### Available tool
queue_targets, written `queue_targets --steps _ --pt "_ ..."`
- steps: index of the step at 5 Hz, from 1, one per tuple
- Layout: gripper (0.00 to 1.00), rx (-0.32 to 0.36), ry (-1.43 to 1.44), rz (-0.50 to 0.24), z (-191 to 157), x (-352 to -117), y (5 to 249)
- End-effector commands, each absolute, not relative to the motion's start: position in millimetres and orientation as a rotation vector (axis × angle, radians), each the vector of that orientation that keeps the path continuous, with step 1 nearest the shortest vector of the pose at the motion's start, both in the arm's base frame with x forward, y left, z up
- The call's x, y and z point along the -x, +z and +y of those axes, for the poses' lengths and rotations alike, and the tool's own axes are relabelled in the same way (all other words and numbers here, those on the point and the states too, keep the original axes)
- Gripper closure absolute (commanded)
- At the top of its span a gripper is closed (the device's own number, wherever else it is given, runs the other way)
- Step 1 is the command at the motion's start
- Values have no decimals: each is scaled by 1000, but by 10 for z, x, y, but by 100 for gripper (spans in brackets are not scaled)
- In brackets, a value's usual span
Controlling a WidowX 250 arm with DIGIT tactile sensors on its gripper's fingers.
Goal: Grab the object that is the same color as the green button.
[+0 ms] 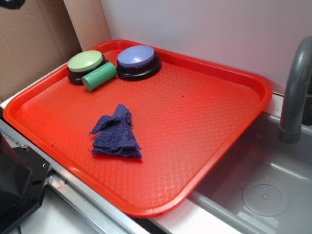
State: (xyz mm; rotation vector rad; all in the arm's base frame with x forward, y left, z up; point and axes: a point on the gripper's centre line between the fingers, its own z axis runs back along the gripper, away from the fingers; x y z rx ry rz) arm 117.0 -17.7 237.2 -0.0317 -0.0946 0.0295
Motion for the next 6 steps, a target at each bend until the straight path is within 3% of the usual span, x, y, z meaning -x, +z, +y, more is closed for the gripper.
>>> queue_targets --steps 1,4,6 --pt "0 32 29 -95 -177 -1170 2372" --pt "0 -12 -40 -106 205 -1485 2174" --pt "0 -58 -63 -92 681 -1906 1754"
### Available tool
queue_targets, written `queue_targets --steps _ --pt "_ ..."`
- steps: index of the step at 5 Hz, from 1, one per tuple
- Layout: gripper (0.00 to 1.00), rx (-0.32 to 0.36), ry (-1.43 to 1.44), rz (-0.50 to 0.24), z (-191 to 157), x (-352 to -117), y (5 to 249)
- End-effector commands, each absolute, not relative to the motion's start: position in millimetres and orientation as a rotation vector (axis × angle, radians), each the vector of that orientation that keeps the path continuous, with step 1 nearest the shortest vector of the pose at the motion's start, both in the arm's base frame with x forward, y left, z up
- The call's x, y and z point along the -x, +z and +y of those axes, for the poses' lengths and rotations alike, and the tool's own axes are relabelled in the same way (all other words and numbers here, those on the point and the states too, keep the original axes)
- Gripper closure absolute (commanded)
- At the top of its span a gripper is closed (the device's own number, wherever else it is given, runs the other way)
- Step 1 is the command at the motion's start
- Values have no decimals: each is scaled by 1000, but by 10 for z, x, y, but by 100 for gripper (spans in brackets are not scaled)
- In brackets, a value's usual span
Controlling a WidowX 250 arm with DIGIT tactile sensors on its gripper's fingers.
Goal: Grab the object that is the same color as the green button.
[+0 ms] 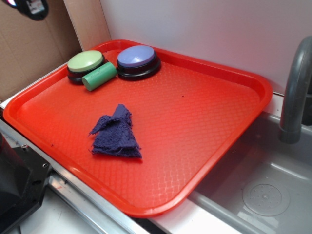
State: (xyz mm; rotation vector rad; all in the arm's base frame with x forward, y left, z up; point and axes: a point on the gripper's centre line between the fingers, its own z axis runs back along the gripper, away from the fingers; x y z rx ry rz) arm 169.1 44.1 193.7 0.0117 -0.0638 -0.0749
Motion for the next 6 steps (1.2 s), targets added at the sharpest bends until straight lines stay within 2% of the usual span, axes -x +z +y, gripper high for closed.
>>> queue_targets --steps 1,2,3,4,6 --pt "0 -66 25 -80 845 -2030 1458" --pt "0 -46 153 -59 937 -2089 1166" --pt "0 -65 224 -42 1010 -2188 896" --pt "0 -80 277 -42 1053 -2251 715" --pt "0 -89 319 -59 1063 -2312 506"
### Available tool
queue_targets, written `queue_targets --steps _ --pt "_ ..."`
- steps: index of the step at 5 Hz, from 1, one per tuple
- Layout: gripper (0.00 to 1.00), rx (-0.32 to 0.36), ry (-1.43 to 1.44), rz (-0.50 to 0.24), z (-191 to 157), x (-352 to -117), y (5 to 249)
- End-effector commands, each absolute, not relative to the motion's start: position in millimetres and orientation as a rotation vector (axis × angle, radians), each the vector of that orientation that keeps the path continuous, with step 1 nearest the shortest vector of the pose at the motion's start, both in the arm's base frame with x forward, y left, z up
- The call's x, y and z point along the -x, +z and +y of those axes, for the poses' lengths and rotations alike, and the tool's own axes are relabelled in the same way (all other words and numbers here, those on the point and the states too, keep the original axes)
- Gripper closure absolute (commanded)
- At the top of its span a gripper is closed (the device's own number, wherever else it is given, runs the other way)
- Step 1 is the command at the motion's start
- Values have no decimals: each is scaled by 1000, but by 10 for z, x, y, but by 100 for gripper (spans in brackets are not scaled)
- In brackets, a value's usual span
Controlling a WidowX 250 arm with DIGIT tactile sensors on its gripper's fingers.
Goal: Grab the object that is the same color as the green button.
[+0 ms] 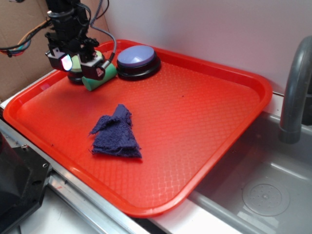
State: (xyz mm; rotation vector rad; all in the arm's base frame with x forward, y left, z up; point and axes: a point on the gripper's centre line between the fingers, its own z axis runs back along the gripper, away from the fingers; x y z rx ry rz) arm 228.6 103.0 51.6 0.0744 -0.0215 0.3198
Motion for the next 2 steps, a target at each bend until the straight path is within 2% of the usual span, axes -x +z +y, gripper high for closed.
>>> queue_targets --steps 1,2 --pt "0 -68 346 -66 1072 -2330 407" --pt "0 -74 356 -72 1057 -2359 340"
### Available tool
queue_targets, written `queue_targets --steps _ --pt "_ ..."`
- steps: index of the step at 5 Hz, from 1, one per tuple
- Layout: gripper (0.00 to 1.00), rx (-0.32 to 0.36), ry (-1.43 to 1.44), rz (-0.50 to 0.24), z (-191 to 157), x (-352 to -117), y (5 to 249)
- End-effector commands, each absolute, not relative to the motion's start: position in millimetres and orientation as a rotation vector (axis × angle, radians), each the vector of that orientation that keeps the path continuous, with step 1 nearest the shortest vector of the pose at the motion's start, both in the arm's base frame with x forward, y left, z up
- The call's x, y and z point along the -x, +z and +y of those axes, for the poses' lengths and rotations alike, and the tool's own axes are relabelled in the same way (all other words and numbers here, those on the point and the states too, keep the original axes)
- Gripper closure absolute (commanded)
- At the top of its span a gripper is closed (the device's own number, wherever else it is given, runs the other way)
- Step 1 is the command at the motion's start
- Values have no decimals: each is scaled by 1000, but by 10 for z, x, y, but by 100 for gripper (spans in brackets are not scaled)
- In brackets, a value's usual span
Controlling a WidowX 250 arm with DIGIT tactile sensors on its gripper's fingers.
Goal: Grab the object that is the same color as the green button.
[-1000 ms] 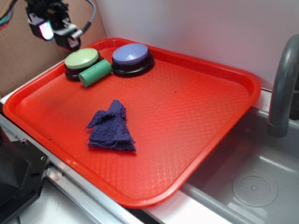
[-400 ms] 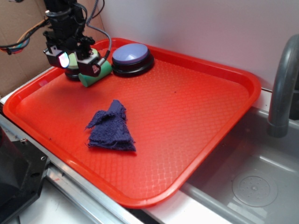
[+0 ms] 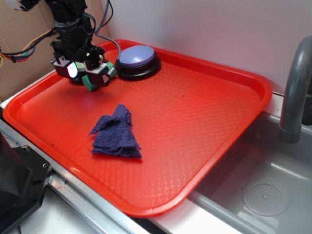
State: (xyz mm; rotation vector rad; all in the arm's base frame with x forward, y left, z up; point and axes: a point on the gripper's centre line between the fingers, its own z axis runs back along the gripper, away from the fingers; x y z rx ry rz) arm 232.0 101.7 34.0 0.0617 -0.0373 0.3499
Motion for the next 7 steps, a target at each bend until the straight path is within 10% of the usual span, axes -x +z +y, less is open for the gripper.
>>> queue_targets --steps 1,2,3,5,7 --pt "0 -53 349 -88 1042 -2388 295" --pt "24 -51 347 -90 1022 -2392 249" --pt "100 -55 341 -94 1004 -2408 239" --pt "100 -59 303 -100 932 -2390 398" --pt "100 -17 182 -91 525 -2195 1158"
